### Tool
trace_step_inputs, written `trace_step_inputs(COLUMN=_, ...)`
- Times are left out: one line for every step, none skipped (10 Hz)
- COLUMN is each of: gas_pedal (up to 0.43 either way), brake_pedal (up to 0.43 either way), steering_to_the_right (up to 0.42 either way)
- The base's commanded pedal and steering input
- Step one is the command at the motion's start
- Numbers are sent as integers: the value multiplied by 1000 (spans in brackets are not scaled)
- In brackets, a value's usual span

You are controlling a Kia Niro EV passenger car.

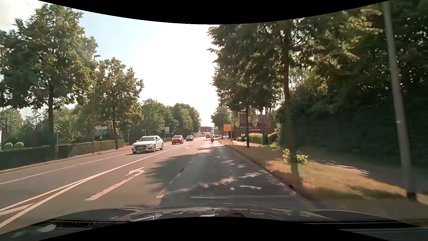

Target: Follow the waypoints while adhering to traffic rules and regulations

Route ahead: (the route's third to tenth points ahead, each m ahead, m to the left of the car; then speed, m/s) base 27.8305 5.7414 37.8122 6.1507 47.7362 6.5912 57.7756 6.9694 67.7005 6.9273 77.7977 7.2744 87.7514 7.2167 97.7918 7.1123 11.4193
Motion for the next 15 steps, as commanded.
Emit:
trace_step_inputs(gas_pedal=189, brake_pedal=0, steering_to_the_right=-8)
trace_step_inputs(gas_pedal=189, brake_pedal=0, steering_to_the_right=-8)
trace_step_inputs(gas_pedal=177, brake_pedal=0, steering_to_the_right=-8)
trace_step_inputs(gas_pedal=177, brake_pedal=0, steering_to_the_right=-8)
trace_step_inputs(gas_pedal=177, brake_pedal=0, steering_to_the_right=-8)
trace_step_inputs(gas_pedal=177, brake_pedal=0, steering_to_the_right=-8)
trace_step_inputs(gas_pedal=177, brake_pedal=0, steering_to_the_right=-8)
trace_step_inputs(gas_pedal=177, brake_pedal=0, steering_to_the_right=-8)
trace_step_inputs(gas_pedal=177, brake_pedal=0, steering_to_the_right=-8)
trace_step_inputs(gas_pedal=177, brake_pedal=0, steering_to_the_right=-8)
trace_step_inputs(gas_pedal=177, brake_pedal=0, steering_to_the_right=-8)
trace_step_inputs(gas_pedal=177, brake_pedal=0, steering_to_the_right=-8)
trace_step_inputs(gas_pedal=177, brake_pedal=0, steering_to_the_right=-11)
trace_step_inputs(gas_pedal=177, brake_pedal=0, steering_to_the_right=-17)
trace_step_inputs(gas_pedal=177, brake_pedal=0, steering_to_the_right=-21)
